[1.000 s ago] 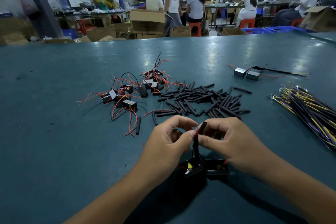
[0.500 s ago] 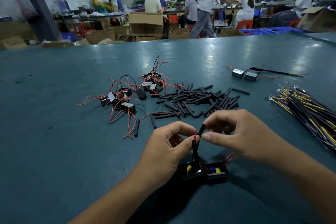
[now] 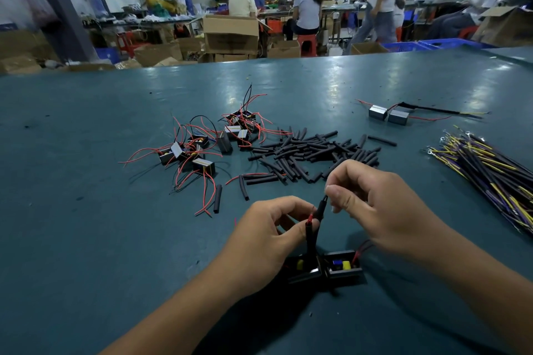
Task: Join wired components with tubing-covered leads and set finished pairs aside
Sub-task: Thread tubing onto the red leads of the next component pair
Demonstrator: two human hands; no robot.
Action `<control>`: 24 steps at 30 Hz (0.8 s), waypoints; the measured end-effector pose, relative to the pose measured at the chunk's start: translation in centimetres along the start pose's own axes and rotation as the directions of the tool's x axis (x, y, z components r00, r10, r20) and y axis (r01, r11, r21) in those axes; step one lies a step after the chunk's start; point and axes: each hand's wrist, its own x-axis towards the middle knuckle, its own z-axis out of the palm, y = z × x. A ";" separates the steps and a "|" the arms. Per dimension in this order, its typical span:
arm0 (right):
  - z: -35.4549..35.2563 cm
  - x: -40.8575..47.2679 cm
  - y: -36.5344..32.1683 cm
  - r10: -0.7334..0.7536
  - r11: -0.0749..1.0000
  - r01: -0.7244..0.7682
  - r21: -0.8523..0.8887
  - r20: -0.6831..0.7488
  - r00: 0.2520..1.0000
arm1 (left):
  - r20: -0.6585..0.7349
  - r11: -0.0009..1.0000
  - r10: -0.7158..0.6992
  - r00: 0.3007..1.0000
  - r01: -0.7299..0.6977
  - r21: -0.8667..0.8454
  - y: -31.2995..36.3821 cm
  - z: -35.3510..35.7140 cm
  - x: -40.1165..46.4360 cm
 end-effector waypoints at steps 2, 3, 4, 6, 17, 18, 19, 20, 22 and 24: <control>0.1 0.0 0.0 0.007 1.000 -0.007 -0.014 -0.010 1.000 | 0.038 1.000 -0.030 0.999 0.030 -0.001 0.0 0.0 0.0; 0.0 0.0 0.1 0.008 1.000 -0.008 -0.023 -0.011 1.000 | 0.054 0.999 -0.046 0.997 0.046 -0.009 -0.1 0.0 0.0; 0.0 0.0 0.1 0.008 0.999 -0.009 -0.032 -0.005 1.000 | 0.065 0.998 -0.054 0.996 0.055 -0.018 0.0 0.1 0.0; 0.0 0.0 0.0 0.012 0.999 -0.011 -0.035 0.016 1.000 | 0.077 0.998 -0.055 0.996 0.057 -0.021 0.0 0.2 -0.1; 0.4 -1.4 -2.1 -0.087 0.996 0.087 0.009 0.263 0.961 | 0.096 0.993 -0.040 0.995 0.050 -0.108 0.3 0.3 -0.2; 0.6 -1.4 -2.0 -0.088 0.995 0.098 -0.021 0.276 0.957 | 0.101 0.995 -0.031 0.994 0.040 -0.088 0.3 0.3 -0.2; 0.6 -1.3 -1.8 -0.081 0.995 0.095 -0.034 0.279 0.957 | 0.106 0.997 -0.022 0.994 0.029 -0.065 0.4 0.2 -0.3; 0.5 -1.3 -1.8 -0.066 0.997 0.078 -0.029 0.283 0.957 | 0.113 0.999 -0.015 0.993 0.020 -0.043 0.5 0.1 -0.3; 0.0 -1.2 -1.8 -0.030 1.000 0.029 0.009 0.313 0.949 | 0.121 1.000 -0.008 0.993 0.010 -0.017 0.7 0.0 -0.3; -0.3 -1.1 -1.8 0.002 1.000 -0.011 0.026 0.342 0.940 | 0.130 1.000 -0.008 0.991 0.006 0.019 0.7 -0.2 -0.3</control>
